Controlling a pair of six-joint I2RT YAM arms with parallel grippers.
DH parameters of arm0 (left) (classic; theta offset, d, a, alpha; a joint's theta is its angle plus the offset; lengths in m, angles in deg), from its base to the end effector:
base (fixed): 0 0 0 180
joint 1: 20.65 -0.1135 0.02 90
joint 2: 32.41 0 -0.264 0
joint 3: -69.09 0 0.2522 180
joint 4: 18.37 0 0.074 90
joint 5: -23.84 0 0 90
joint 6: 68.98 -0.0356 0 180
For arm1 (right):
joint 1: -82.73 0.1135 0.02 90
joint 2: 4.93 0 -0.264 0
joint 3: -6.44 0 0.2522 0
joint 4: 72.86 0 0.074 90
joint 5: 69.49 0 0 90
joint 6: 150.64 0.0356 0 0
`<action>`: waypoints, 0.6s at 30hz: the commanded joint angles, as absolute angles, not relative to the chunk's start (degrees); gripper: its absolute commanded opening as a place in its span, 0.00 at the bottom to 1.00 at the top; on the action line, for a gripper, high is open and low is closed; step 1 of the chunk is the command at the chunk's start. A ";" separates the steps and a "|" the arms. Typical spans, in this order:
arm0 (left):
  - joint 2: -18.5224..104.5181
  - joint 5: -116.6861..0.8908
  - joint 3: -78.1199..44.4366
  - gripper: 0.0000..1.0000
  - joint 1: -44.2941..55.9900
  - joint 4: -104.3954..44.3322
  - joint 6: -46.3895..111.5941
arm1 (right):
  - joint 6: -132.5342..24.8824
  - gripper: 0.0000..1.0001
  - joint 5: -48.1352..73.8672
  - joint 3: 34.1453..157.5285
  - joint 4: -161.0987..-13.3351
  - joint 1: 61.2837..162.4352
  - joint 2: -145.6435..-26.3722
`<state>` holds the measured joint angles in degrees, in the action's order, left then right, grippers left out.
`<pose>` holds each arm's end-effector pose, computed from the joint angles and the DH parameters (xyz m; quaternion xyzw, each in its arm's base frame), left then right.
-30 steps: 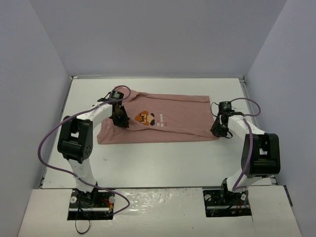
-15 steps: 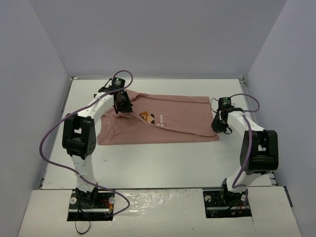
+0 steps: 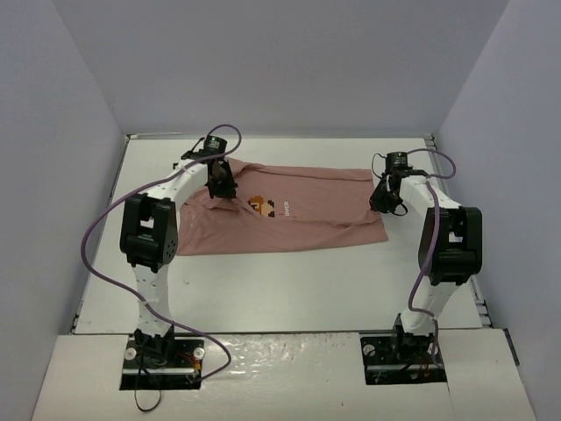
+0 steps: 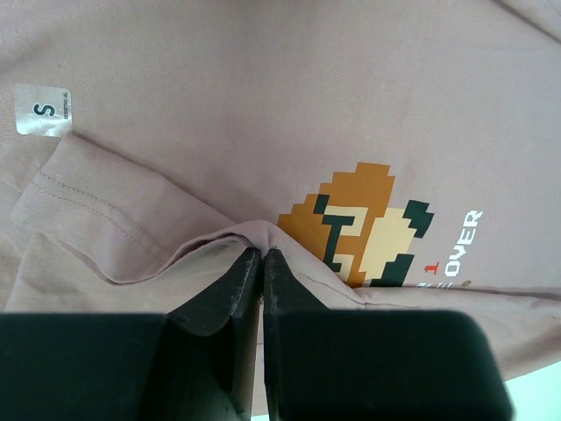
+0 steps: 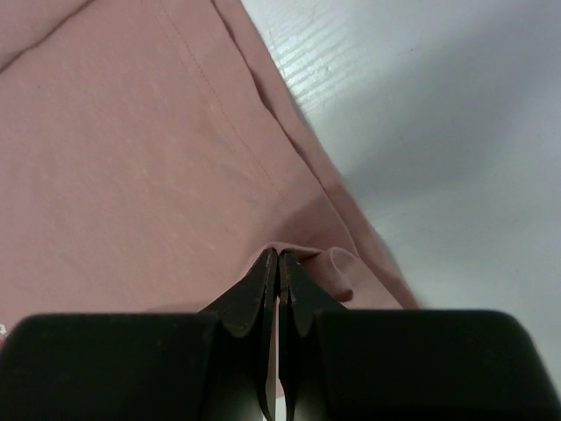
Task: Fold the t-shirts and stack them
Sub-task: Fold the flattened tshirt in 1/3 of the way
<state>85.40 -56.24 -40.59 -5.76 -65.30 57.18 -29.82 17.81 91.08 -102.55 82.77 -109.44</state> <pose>0.4384 -0.1229 0.2219 -0.1499 0.9388 -0.2033 0.2344 0.3944 0.0020 0.2000 0.2411 0.9066 0.1132 0.3272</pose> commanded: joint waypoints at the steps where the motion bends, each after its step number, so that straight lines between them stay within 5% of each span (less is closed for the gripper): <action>1: 84.31 -57.57 -44.01 0.01 -5.71 -64.74 55.48 | -27.68 0.00 16.90 94.16 -103.21 80.98 -110.22; 5: 84.11 -57.83 -44.61 0.01 -5.91 -64.74 55.16 | -27.68 0.04 17.44 92.83 -103.23 79.76 -109.42; 10: 83.63 -58.15 -46.13 0.06 -6.14 -64.74 54.35 | -28.52 0.27 19.53 90.91 -103.32 78.70 -105.89; 18: 81.45 -56.83 -48.00 0.27 -6.12 -64.66 53.32 | -32.26 0.30 18.23 83.85 -103.38 78.60 -97.12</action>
